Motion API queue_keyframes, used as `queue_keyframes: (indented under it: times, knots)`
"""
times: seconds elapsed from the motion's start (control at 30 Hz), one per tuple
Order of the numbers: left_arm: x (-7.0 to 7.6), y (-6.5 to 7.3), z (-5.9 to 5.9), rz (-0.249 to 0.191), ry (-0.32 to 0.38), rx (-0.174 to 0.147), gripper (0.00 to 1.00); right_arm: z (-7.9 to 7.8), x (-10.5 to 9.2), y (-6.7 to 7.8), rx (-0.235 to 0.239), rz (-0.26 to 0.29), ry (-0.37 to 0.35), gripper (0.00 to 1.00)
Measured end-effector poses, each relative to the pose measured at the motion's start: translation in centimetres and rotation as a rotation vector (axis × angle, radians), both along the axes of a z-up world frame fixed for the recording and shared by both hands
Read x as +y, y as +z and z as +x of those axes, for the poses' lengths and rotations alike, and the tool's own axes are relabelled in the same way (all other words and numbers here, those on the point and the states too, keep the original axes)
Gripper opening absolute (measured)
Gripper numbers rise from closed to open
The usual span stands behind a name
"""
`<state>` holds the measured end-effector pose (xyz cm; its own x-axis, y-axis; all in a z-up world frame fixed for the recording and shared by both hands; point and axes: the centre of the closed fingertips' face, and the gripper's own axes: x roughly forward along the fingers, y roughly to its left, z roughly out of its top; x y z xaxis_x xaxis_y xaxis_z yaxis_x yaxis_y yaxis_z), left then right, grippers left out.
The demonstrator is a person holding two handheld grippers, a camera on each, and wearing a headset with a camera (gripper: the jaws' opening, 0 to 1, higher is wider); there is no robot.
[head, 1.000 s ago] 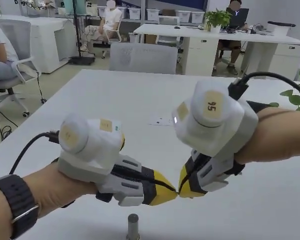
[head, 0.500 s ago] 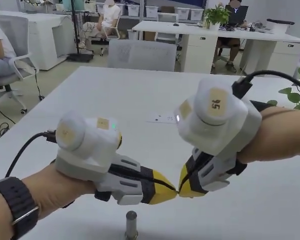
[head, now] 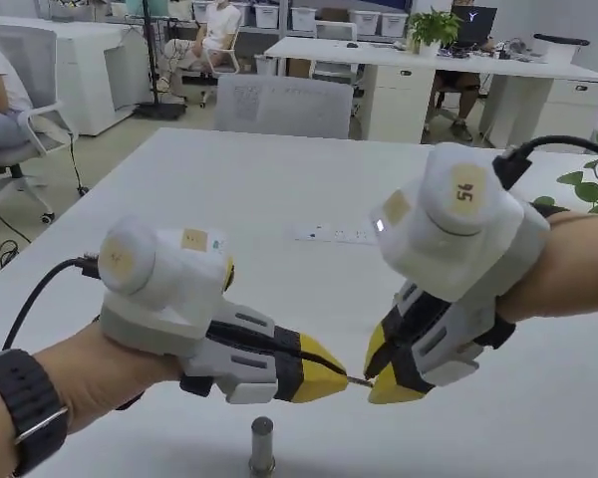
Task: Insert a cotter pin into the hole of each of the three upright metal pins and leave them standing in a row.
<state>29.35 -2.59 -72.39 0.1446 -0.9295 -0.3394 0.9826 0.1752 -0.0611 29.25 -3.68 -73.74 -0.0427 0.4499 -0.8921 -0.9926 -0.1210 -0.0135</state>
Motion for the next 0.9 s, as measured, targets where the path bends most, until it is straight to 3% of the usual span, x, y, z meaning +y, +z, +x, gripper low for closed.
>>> queue_keyframes:
  times: [0.17,0.33,0.5,0.9]
  knots:
    - [-0.1,0.6,-0.8,-0.007,-0.032,-0.014,0.00,-0.8,-0.8,0.2,0.159,0.046,-0.026,0.16]
    - [-0.3,1.1,-1.3,-0.014,-0.056,-0.032,0.00,-1.2,-0.8,0.2,0.219,0.054,-0.009,0.15]
    - [-0.6,1.6,-1.9,-0.006,-0.081,-0.066,0.00,-2.7,-0.4,0.4,0.343,0.068,0.001,0.14]
    - [-0.9,1.8,-2.5,0.015,-0.118,-0.107,0.00,-3.7,-0.5,0.4,0.402,0.050,-0.004,0.07]
